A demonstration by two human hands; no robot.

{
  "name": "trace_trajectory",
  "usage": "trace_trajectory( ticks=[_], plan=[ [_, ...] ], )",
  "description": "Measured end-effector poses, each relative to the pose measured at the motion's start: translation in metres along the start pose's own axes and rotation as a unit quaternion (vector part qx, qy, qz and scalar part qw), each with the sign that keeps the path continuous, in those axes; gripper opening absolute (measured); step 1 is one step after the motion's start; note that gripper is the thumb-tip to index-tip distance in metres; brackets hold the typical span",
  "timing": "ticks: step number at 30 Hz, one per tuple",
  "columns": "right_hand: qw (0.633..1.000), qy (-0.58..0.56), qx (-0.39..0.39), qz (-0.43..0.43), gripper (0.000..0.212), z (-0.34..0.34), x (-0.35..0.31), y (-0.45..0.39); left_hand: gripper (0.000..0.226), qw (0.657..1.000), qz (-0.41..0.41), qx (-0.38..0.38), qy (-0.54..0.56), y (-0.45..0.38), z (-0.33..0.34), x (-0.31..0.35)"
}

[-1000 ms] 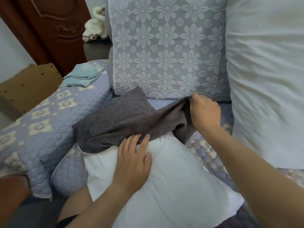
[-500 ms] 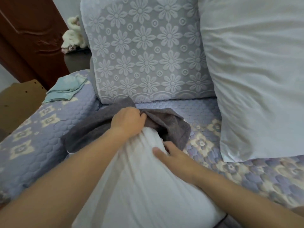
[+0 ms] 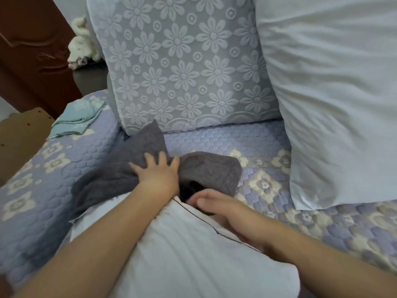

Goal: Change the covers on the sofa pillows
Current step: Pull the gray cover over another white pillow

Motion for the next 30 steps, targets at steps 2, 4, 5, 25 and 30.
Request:
trace_trajectory(
  ticks=[2,4,5,25,30],
  plan=[
    [0.999,0.028,0.036,0.023,0.033,-0.011,0.020,-0.008,0.077,0.998,-0.049,0.038,0.018,0.004,-0.013,-0.023],
    [0.995,0.077,0.038,0.047,0.029,0.001,0.027,-0.022,0.050,0.993,-0.032,0.092,0.061,0.010,-0.031,-0.039],
    [0.995,0.081,0.044,0.045,0.033,0.006,0.023,-0.028,0.038,0.988,-0.005,0.116,0.099,0.013,-0.039,-0.043],
    [0.715,0.532,0.397,-0.220,0.061,-0.043,-0.148,0.055,0.041,0.738,0.096,0.318,0.587,0.131,-0.083,-0.012],
    [0.624,0.572,0.468,-0.252,0.058,-0.021,-0.175,0.068,0.050,0.736,0.118,0.358,0.563,0.143,-0.091,-0.013]
  ],
)
Point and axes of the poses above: each hand's wrist, its own y-axis away from the middle knuckle, its own z-axis out of the palm, x = y × z, the point moved 10 cm from there along -y, towards the middle knuckle
